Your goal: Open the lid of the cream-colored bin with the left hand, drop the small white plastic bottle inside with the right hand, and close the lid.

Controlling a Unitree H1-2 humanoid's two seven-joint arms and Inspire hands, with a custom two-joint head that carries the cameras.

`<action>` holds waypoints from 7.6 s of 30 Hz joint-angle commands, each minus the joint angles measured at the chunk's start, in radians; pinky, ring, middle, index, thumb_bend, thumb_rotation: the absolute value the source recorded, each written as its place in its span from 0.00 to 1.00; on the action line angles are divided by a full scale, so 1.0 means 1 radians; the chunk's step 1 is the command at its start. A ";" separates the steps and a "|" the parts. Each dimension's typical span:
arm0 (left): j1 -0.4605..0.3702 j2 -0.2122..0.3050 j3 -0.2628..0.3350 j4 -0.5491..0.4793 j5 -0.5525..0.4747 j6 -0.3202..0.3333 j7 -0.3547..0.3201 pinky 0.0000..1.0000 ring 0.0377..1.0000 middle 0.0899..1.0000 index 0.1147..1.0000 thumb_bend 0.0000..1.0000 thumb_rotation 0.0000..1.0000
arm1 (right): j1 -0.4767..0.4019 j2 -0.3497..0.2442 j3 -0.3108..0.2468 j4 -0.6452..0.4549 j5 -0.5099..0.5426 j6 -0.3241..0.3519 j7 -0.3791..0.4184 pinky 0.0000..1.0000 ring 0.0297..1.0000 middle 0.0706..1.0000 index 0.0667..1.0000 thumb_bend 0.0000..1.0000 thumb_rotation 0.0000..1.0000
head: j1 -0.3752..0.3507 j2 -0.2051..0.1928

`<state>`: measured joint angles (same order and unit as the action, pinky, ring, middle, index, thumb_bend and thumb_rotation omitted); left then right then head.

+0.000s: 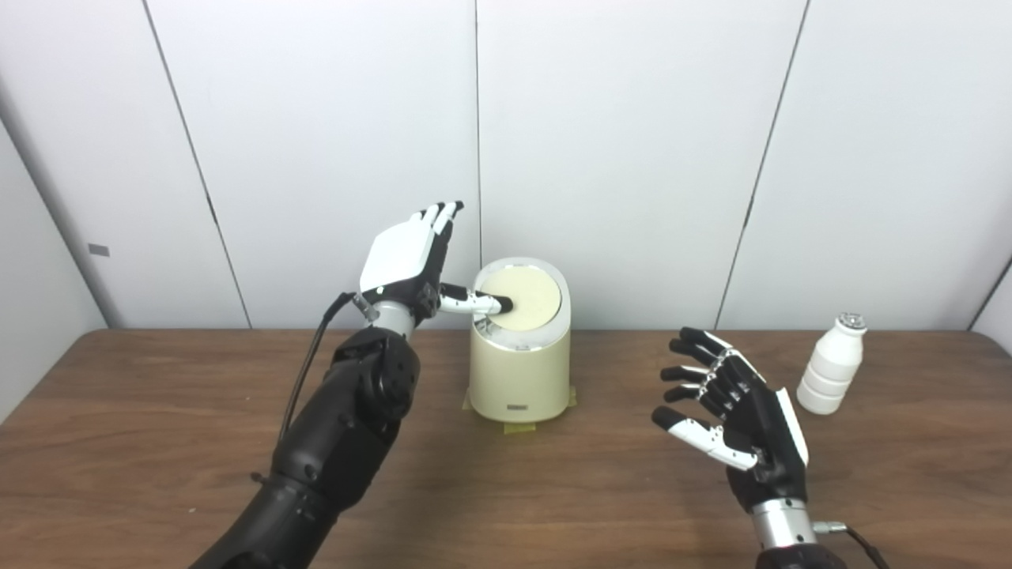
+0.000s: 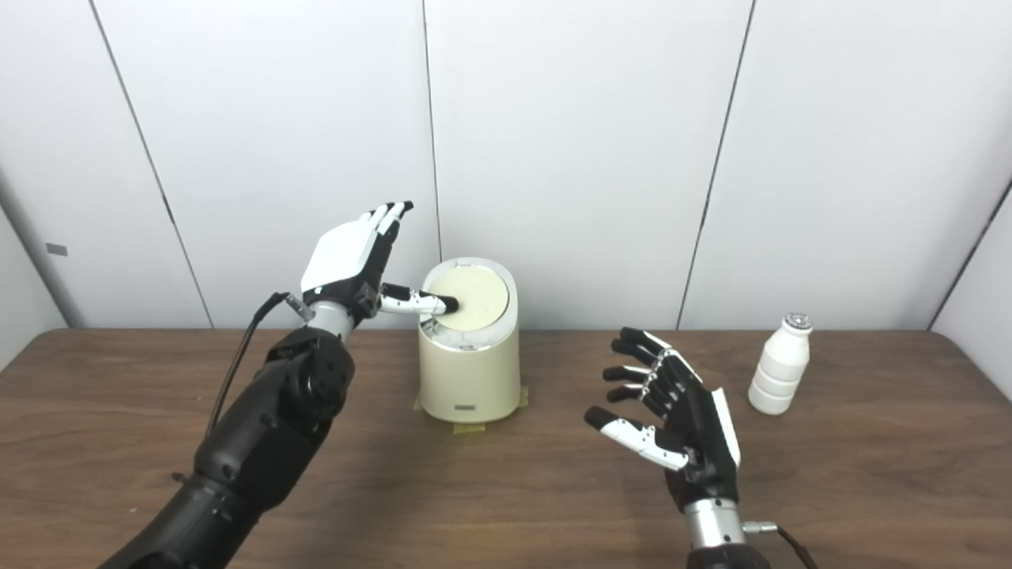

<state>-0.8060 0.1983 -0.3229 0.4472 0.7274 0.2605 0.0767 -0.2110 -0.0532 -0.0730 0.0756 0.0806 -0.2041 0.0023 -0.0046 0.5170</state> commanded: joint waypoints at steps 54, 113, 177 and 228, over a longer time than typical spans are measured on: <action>-0.077 0.065 -0.176 -0.150 0.374 0.138 -0.249 0.85 0.97 0.99 1.00 0.93 0.17 | -0.024 -0.012 -0.003 -0.059 0.004 0.022 0.005 0.51 0.62 0.73 0.72 0.82 0.24 | 0.010 0.020; 0.605 0.009 0.412 -0.482 -0.707 -0.377 -0.141 0.51 0.64 0.72 0.75 0.58 0.11 | -0.324 -0.452 -0.156 -0.221 -0.239 0.363 0.002 0.73 0.79 0.82 0.82 0.83 0.19 | -0.369 -0.150; 0.613 0.011 0.409 -0.596 -0.698 -0.255 -0.155 0.53 0.65 0.72 0.75 0.54 0.00 | -0.238 -0.416 -0.148 0.339 -0.117 0.303 0.000 0.74 0.84 0.86 0.87 0.83 0.13 | -0.390 -0.111; 0.604 -0.001 0.379 -0.568 -0.685 -0.283 -0.158 0.55 0.64 0.71 0.74 0.56 0.00 | -0.359 -0.284 0.015 -0.028 -0.285 0.216 -0.074 0.35 0.38 0.44 0.51 0.51 0.00 | -0.297 -0.107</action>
<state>-0.1592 0.1964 0.0584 -0.1123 0.0339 0.0185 -0.0908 -0.4919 -0.3220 -0.0600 0.0944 -0.1836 0.0098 -0.0769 -0.3008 0.4081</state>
